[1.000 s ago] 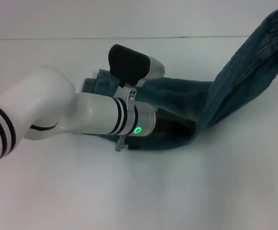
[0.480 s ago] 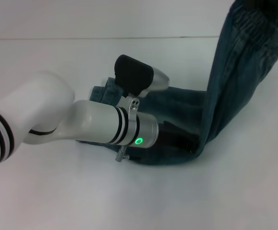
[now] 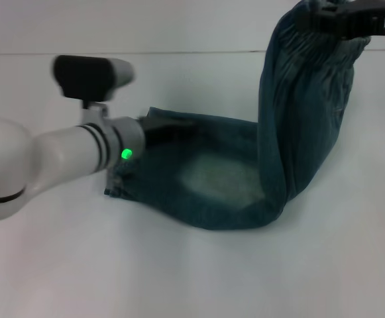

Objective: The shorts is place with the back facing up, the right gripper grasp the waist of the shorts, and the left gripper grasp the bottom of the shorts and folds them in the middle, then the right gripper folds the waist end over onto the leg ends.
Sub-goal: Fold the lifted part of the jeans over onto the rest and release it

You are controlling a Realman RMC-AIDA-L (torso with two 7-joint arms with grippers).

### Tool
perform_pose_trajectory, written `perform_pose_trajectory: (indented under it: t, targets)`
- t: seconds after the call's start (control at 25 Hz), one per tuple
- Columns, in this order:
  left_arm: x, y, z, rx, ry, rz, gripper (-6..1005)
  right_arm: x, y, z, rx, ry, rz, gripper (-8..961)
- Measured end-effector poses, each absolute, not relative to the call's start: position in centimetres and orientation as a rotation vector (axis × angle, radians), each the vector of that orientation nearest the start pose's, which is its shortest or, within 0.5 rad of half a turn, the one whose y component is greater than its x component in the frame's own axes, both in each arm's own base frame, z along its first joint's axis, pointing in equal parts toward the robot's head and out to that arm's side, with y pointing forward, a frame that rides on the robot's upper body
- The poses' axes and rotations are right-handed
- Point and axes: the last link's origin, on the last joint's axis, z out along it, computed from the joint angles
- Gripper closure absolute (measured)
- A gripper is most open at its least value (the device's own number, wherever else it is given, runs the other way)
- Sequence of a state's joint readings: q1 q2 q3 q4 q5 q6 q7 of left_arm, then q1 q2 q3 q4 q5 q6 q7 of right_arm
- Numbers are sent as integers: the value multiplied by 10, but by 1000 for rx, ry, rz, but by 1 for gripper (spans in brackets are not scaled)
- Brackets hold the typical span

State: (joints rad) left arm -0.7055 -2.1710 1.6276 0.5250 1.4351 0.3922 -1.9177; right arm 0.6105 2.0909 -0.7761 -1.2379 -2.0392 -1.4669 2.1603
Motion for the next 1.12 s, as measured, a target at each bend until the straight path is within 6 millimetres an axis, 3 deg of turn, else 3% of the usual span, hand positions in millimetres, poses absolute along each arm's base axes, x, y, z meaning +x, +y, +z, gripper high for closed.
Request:
perform_pose_trajectory:
  t: [0.04, 0.16, 0.4, 0.76, 1.12]
  targets:
    - [-211, 407, -114, -2172, -1118, -423, 845, 168, 392, 87, -2483, 860, 648, 858]
    - [-230, 413, -87, -2002, -1130, -470, 631, 161, 394, 74, -2526, 859, 626, 857]
    - [-256, 416, -40, -1818, -1147, -570, 505, 140, 398, 46, -2615, 839, 574, 854]
    - [-268, 419, -7, -1728, -1136, -646, 501, 116, 392, 5, -2770, 838, 552, 850]
    - [-269, 420, 4, -1703, -1117, -666, 502, 116, 391, -31, -2849, 913, 468, 846]
